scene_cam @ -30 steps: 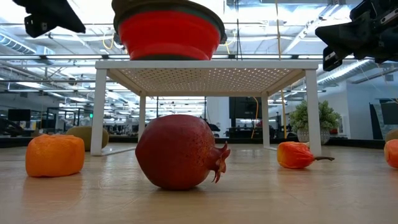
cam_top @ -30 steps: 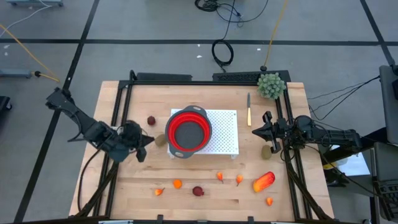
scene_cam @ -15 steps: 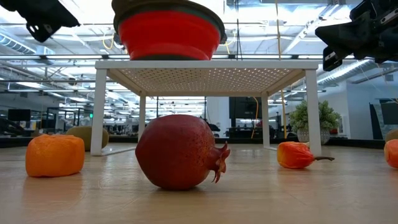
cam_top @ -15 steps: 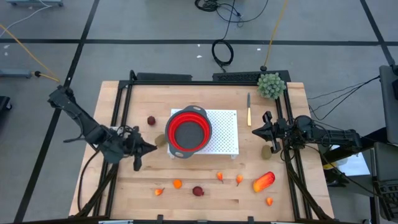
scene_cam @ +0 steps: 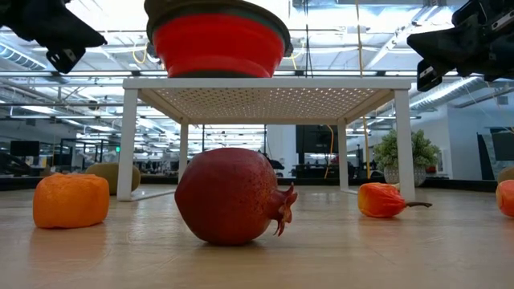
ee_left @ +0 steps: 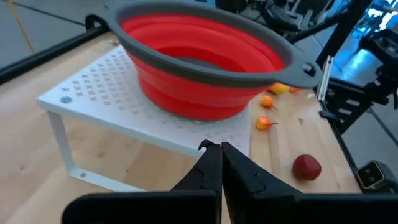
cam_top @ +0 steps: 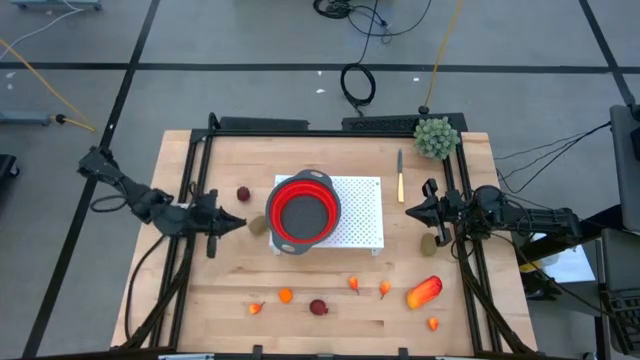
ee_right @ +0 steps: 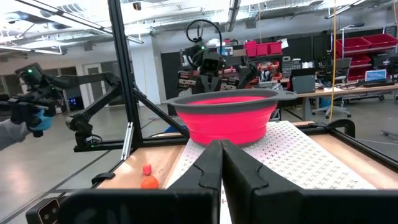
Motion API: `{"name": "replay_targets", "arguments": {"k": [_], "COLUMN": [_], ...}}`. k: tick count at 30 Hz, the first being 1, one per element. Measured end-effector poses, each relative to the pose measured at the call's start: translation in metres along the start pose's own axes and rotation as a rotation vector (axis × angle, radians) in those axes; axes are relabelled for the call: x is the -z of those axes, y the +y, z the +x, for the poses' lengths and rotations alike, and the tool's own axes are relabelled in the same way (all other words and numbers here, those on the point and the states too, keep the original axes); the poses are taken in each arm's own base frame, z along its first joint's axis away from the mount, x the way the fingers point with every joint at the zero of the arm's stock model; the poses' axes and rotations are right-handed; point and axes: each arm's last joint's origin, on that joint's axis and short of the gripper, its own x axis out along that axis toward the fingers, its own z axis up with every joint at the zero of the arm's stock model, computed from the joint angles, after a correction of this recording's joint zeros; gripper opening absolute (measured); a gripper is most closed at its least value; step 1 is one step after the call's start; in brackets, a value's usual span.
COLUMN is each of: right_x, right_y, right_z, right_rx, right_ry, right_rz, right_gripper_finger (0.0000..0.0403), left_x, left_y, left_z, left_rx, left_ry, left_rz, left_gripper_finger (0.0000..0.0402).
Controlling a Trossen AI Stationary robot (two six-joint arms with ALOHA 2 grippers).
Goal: Pick & Place Fruit
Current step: Put the right kiwi into the strainer bowl on the shelf
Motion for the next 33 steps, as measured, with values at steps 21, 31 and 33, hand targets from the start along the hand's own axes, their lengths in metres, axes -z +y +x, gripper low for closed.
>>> {"name": "replay_targets", "arguments": {"k": [21,31,33], "right_x": [0.001,0.005,0.005], "right_y": [0.0,0.002,0.002], "right_z": [0.0,0.0,0.0], "right_rx": [-0.001,-0.072,-0.074], "right_ry": [0.013,0.063,0.062], "right_rz": [-0.009,0.002,0.003], "right_gripper_finger": [0.0,0.0,0.0], "left_x": [-0.004,0.001,0.008], "left_y": [0.02,0.027,0.029], "left_z": [0.002,0.003,0.005], "left_rx": [-0.018,-0.047,-0.044], "left_ry": [0.007,0.015,0.006], "left_rz": [0.08,0.135,0.125], "left_gripper_finger": [0.0001,0.0003,0.0001]}}
